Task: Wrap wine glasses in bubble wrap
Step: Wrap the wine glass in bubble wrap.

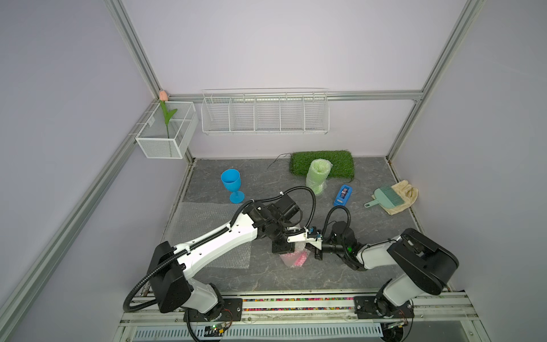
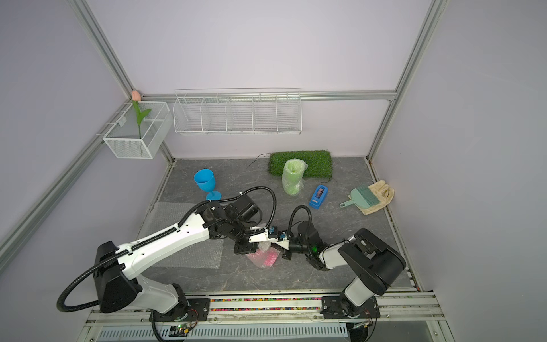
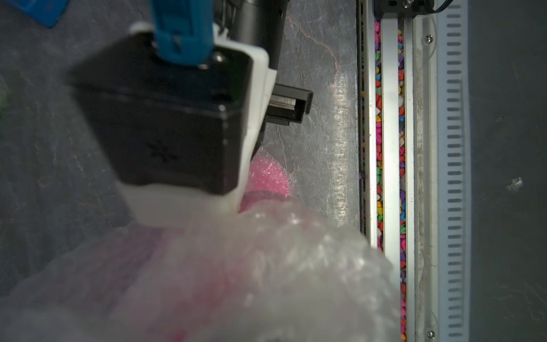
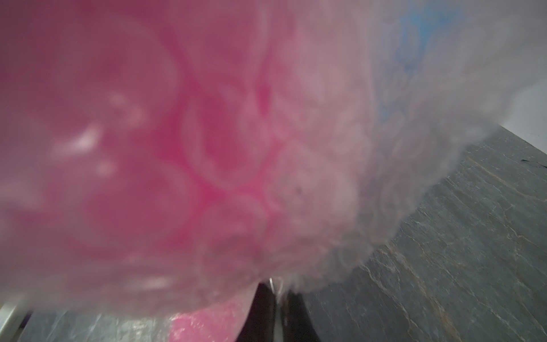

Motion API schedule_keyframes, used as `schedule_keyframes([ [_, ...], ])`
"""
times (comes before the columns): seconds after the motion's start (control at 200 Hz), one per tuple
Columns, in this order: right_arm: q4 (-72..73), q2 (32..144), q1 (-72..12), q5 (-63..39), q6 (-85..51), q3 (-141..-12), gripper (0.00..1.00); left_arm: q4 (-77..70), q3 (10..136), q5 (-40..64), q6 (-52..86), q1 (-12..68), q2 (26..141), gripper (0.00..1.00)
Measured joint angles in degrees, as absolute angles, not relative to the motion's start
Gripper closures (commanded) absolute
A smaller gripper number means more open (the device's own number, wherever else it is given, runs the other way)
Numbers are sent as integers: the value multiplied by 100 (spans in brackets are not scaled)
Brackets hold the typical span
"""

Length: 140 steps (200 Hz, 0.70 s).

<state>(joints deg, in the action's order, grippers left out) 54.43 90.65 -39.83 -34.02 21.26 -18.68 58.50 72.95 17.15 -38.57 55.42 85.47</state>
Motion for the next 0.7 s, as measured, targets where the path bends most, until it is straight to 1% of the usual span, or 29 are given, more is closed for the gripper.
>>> schedule_keyframes([
  [0.225, 5297, 9067, -3953, -3409, 2121, -1852, 93, 5592, 7131, 1951, -3756, 5535, 8895, 100],
  [0.295, 5245, 9067, -3935, -3406, 2102, -1852, 93, 5577, 7183, 1942, -3710, 5537, 8980, 97],
  [0.365, 5212, 9067, -3905, -3393, 2071, -1852, 93, 5607, 7282, 1898, -3647, 5537, 9059, 90],
  [0.42, 5210, 9067, -3896, -3385, 2049, -1852, 93, 5640, 7321, 1831, -3599, 5542, 9061, 83],
  [0.525, 5234, 9067, -3900, -3389, 2058, -1852, 93, 5714, 7323, 1575, -3435, 5566, 8912, 74],
  [0.615, 5275, 9065, -3905, -3389, 2058, -1855, 93, 5843, 7319, 1374, -3334, 5555, 8698, 62],
  [0.7, 5286, 9067, -3905, -3389, 2058, -1855, 93, 5988, 7345, 1302, -3194, 5546, 8475, 56],
])
